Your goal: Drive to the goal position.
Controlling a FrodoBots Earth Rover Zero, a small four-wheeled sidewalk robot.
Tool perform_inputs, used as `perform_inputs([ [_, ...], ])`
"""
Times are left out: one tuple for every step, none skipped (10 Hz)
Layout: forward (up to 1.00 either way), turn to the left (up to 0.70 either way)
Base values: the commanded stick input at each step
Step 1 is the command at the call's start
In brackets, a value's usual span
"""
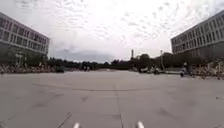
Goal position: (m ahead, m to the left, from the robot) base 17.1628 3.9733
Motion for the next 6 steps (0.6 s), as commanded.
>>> perform_inputs([
  [0.70, 0.00],
  [0.70, 0.00],
  [0.70, 0.05],
  [0.70, 0.11],
  [0.70, 0.14],
  [0.70, 0.14],
])
